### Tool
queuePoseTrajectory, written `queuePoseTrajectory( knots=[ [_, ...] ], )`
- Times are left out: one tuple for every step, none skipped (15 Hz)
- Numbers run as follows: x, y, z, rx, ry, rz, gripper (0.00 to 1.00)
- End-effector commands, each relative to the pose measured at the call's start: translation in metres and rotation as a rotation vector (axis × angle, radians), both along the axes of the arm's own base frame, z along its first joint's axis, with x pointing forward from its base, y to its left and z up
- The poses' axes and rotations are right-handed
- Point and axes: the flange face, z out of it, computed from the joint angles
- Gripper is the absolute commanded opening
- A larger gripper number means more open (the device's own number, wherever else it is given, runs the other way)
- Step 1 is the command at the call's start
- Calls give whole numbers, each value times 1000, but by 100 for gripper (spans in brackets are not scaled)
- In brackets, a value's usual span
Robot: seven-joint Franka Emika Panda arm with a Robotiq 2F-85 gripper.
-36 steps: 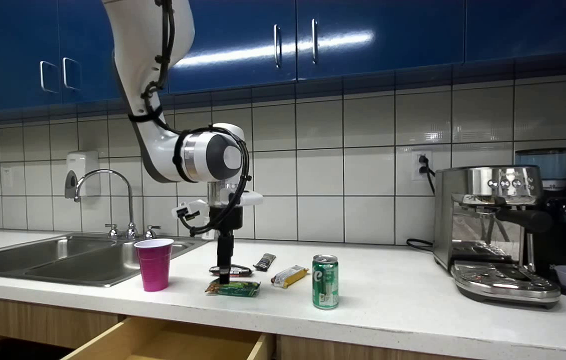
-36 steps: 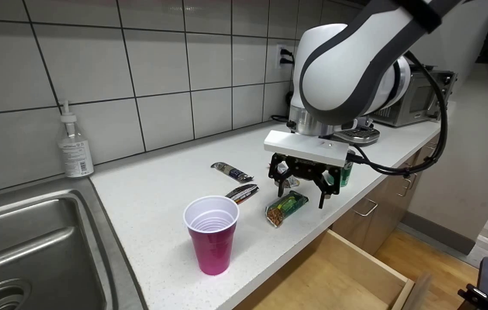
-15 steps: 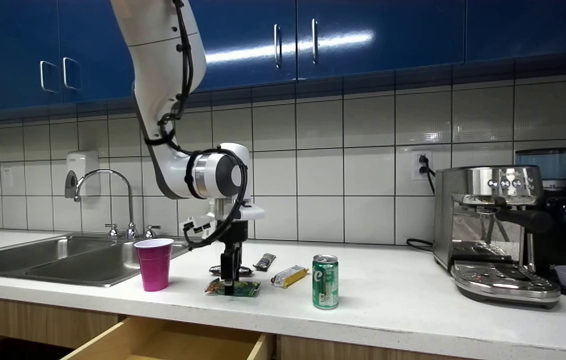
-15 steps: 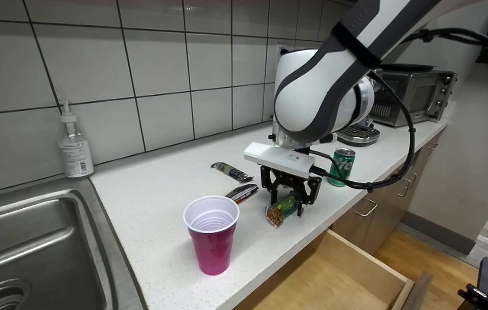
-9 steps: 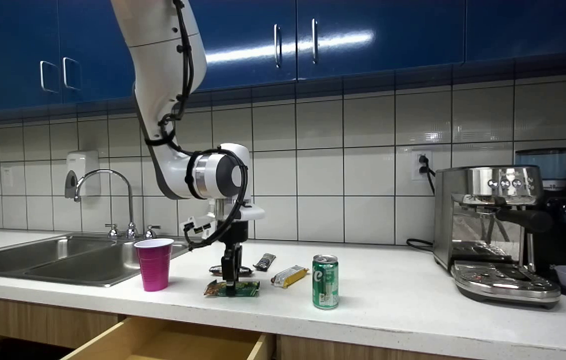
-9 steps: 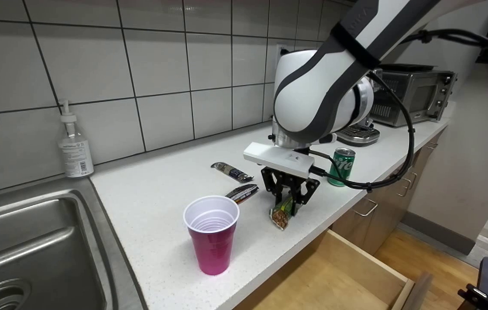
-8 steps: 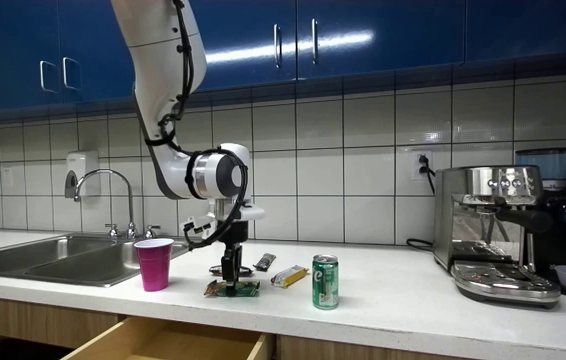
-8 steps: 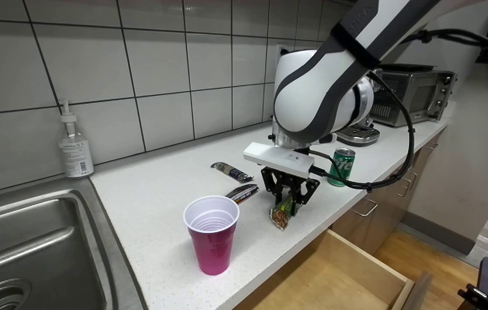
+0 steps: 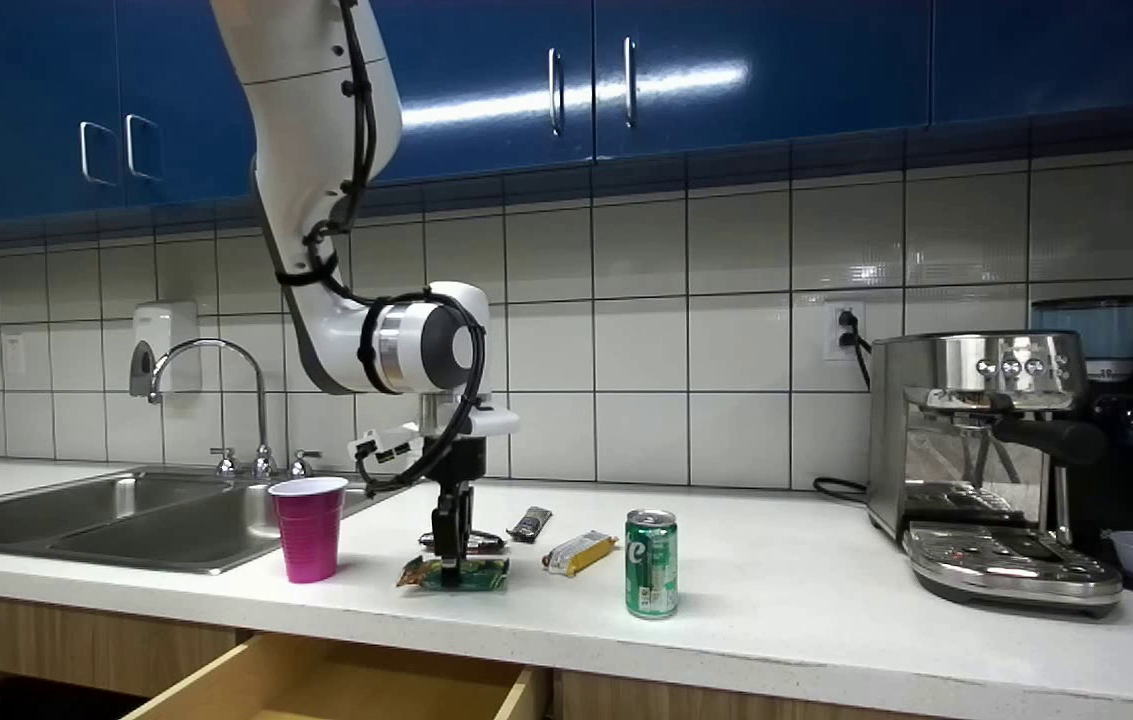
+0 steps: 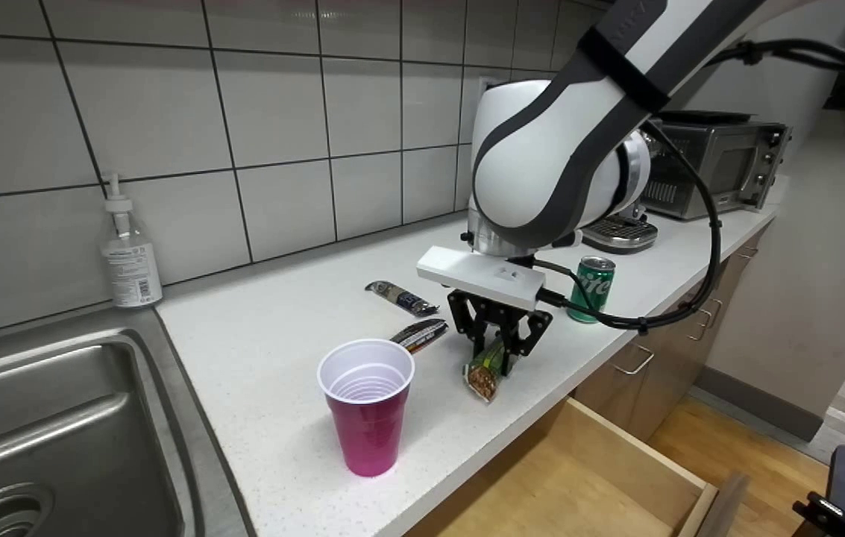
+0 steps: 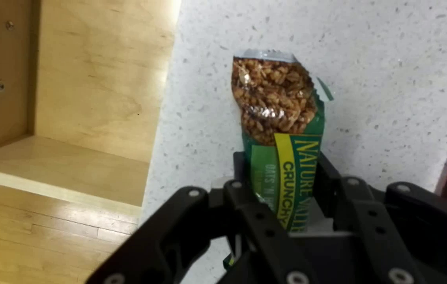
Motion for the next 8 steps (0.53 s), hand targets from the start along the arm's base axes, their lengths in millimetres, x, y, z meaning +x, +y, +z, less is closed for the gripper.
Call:
queuePoseTrajectory(
  knots=[
    [-26, 12, 21, 5, -23, 48, 16],
    [-32, 16, 24, 4, -21, 60, 16],
    [-40, 20, 26, 4, -17, 75, 16],
    [-48, 24, 27, 4, -13, 90, 16],
    [-57, 27, 27, 3, -10, 102, 16],
    [-65, 30, 28, 5, -2, 111, 16],
    [-75, 33, 28, 7, 6, 122, 16],
    [-83, 36, 28, 7, 13, 133, 16]
  ],
)
